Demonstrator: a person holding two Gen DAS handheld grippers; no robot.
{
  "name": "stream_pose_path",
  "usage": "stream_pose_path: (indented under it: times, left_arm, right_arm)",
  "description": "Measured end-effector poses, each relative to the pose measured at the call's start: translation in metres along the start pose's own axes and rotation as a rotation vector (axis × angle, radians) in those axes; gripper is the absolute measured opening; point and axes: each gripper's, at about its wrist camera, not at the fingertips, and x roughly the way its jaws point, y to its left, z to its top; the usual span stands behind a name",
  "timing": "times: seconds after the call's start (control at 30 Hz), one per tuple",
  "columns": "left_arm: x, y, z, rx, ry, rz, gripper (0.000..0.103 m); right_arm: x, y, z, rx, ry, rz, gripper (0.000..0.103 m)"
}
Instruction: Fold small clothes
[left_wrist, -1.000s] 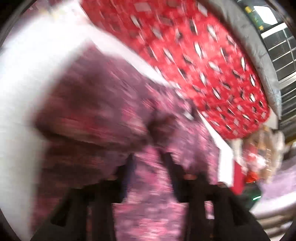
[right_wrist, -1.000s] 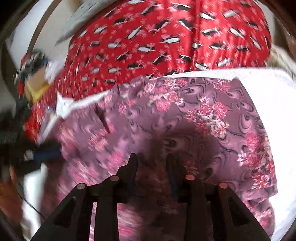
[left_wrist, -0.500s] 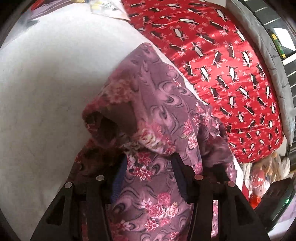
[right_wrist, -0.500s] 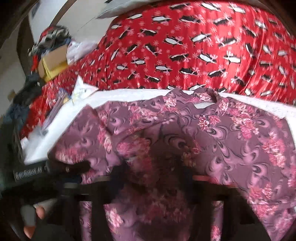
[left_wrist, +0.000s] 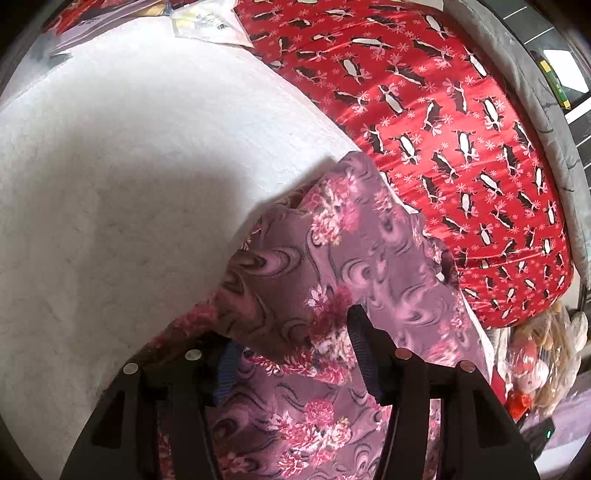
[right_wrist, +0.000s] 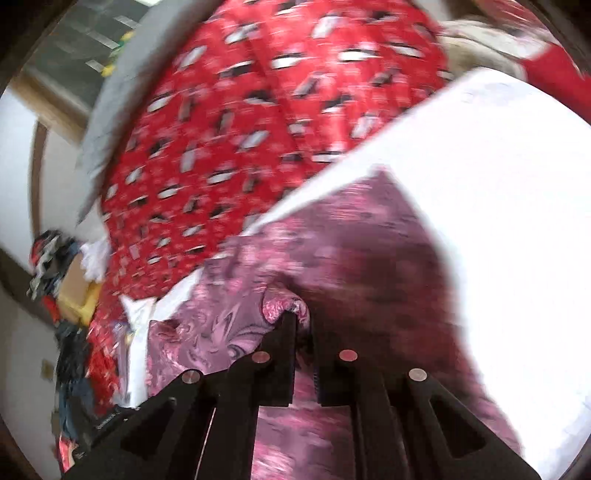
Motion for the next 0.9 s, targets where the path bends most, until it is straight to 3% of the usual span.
stream_pose_path:
  times: [0.1, 0.2, 0.23, 0.3, 0.43, 0.5, 0.53, 0.57, 0.67, 0.73, 0.77, 0.87, 0.9]
  left_arm:
    - [-0.001, 0.001, 0.000, 0.003, -0.014, 0.008, 0.043]
    - [0.002, 0.001, -0.001, 0.012, -0.024, 0.022, 0.032]
    - [0.003, 0.001, -0.001, 0.011, -0.024, 0.022, 0.028]
    - [0.004, 0.001, -0.001, 0.011, -0.026, 0.021, 0.025]
    - [0.000, -0.001, 0.003, 0.021, -0.061, 0.006, 0.011]
    - [-0.007, -0.003, 0.005, 0.029, -0.100, 0.002, 0.010]
    - [-0.012, -0.003, 0.005, 0.028, -0.119, -0.015, 0.010]
    - [-0.016, -0.004, 0.005, 0.031, -0.127, -0.040, 0.010]
    - [-0.021, -0.011, 0.001, 0.067, -0.131, -0.056, 0.010]
    - [-0.018, -0.014, -0.004, 0.092, -0.127, 0.011, 0.010]
    - [-0.015, -0.013, -0.005, 0.099, -0.118, 0.045, 0.010]
    - [-0.007, -0.007, -0.007, 0.071, -0.052, 0.055, 0.010]
    - [-0.007, -0.006, -0.007, 0.064, -0.045, 0.049, 0.010]
  right_arm:
    - [-0.022, -0.016, -0.007, 0.068, -0.067, 0.032, 0.017]
    - [-0.035, -0.019, -0.022, 0.123, -0.068, 0.137, 0.041]
    - [-0.032, -0.017, -0.028, 0.126, -0.053, 0.164, 0.054]
    - [-0.013, -0.010, -0.032, 0.135, 0.020, 0.218, 0.056]
    - [0.026, -0.005, -0.018, 0.220, 0.070, 0.280, 0.056]
    - [0.042, -0.011, -0.005, 0.298, 0.066, 0.282, 0.049]
    - [0.046, -0.013, 0.007, 0.345, 0.051, 0.310, 0.017]
    - [0.042, -0.010, 0.013, 0.354, 0.025, 0.359, 0.009]
    - [0.005, 0.016, 0.042, 0.217, -0.129, 0.427, 0.009]
    - [-0.011, 0.025, 0.044, 0.115, -0.171, 0.380, 0.009]
    - [-0.009, 0.023, 0.040, 0.094, -0.150, 0.337, 0.009]
    - [0.015, -0.003, 0.013, 0.032, 0.020, 0.097, 0.010]
    - [0.021, -0.018, 0.002, 0.046, 0.082, 0.063, 0.013]
